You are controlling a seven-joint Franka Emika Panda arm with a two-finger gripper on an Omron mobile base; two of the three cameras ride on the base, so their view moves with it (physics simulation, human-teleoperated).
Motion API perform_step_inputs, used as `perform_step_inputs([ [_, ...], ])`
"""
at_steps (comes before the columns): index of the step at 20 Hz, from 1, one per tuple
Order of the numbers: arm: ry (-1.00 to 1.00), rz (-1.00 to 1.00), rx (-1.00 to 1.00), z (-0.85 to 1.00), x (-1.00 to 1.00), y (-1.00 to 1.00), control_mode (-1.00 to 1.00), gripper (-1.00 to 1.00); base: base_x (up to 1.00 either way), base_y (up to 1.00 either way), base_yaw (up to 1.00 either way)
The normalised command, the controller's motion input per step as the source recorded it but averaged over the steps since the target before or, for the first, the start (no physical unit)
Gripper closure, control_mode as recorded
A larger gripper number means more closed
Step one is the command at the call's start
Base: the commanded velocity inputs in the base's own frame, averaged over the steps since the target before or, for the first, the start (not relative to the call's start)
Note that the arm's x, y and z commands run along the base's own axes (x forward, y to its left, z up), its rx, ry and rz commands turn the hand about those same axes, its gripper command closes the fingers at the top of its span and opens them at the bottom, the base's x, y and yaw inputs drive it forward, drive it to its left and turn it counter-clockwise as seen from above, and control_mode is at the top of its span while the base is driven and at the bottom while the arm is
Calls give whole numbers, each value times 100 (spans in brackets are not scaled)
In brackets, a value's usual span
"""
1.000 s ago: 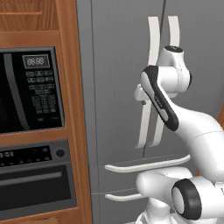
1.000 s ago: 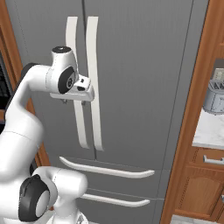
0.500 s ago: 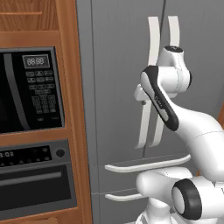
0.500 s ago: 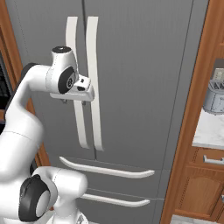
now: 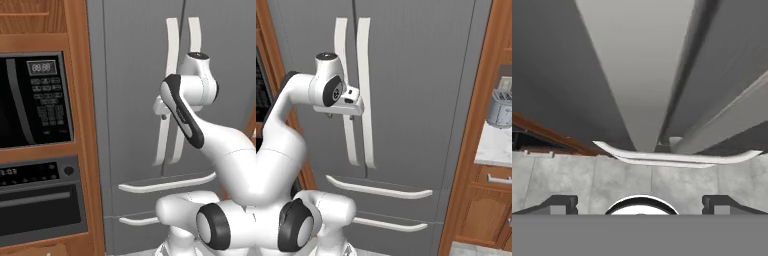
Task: Retrieve the sausage and cheese from the fridge and place them on the cutting board on the counter.
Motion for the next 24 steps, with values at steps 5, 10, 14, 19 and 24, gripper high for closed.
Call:
perform_step_inputs([
  [5,0,0,0,0,0,0,100,-100,-65,-26,0],
  [10,0,0,0,0,0,0,100,-100,-55,-41,-7],
  [14,0,0,0,0,0,0,100,-100,-39,-49,-10],
  [19,0,0,0,0,0,0,100,-100,-24,-29,-2],
  [24,0,0,0,0,0,0,100,-100,-38,7,1],
])
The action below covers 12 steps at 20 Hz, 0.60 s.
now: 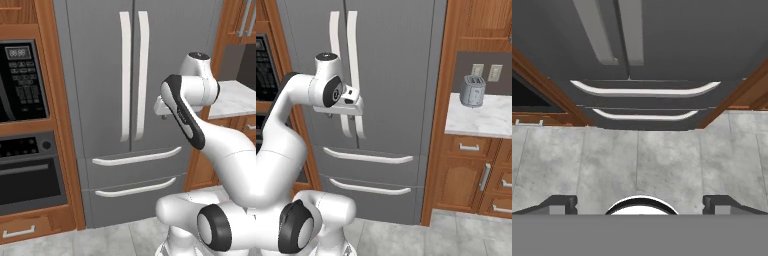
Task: Retrieve the sausage and cheese from the fridge and place them on the cutting board on the counter.
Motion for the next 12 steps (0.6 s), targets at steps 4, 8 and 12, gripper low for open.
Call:
perform_step_inputs([
  [4,0,0,0,0,0,0,100,-100,-5,8,1],
  [8,0,0,0,0,0,0,100,-100,0,0,0],
  [12,0,0,0,0,0,0,100,-100,0,0,0],
])
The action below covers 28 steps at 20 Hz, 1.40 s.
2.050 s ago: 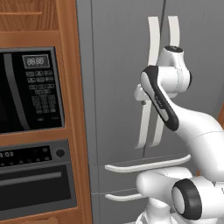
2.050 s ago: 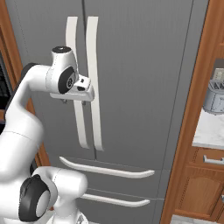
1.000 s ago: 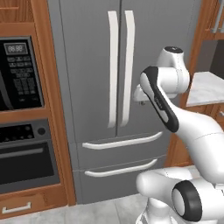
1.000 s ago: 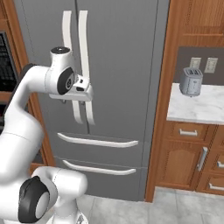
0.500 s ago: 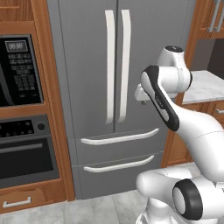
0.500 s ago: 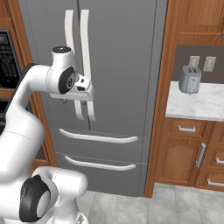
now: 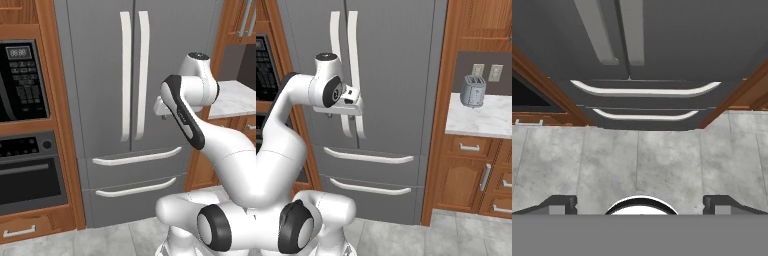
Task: Retrieve the sausage and cheese from the fridge and place them on the cutting board on the counter.
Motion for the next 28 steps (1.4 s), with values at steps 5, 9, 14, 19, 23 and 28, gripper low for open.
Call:
perform_step_inputs([
  [5,0,0,0,0,0,0,100,-100,0,0,0],
  [9,0,0,0,0,0,0,-100,-100,0,0,0],
  [14,0,0,0,0,0,0,-100,-100,0,0,0],
  [19,0,0,0,0,0,0,-100,-100,0,0,0],
  [23,-1,1,-1,0,-6,0,-100,-100,0,0,0],
  [28,-16,0,-12,-2,12,20,-100,-100,0,0,0],
])
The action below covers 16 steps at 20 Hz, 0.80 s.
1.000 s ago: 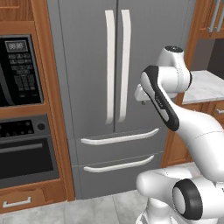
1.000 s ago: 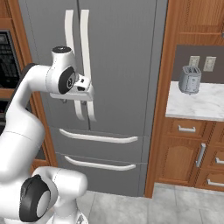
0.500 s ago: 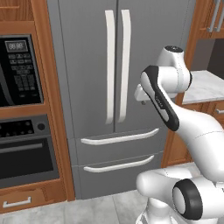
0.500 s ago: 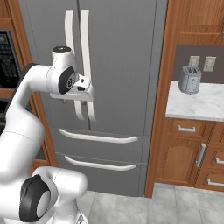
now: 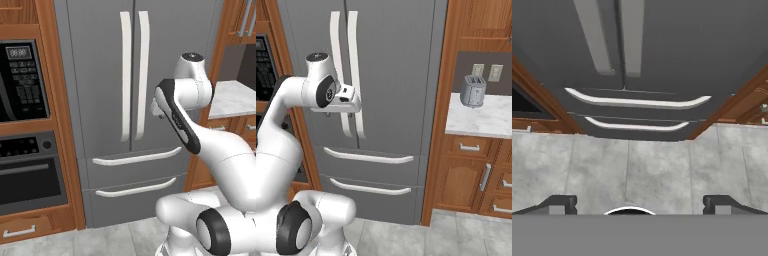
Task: Retrieve the sausage and cheese from the fridge and place them on the cutting board on the counter.
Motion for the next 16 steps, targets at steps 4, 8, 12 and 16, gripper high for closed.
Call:
perform_step_inputs([
  [4,-22,1,0,0,49,18,-100,-100,0,0,0],
  [8,-2,1,5,10,60,4,-100,-100,0,0,0],
  [12,2,0,13,14,56,0,-100,-100,0,0,0],
  [16,-1,0,6,9,51,0,-100,-100,0,0,0],
])
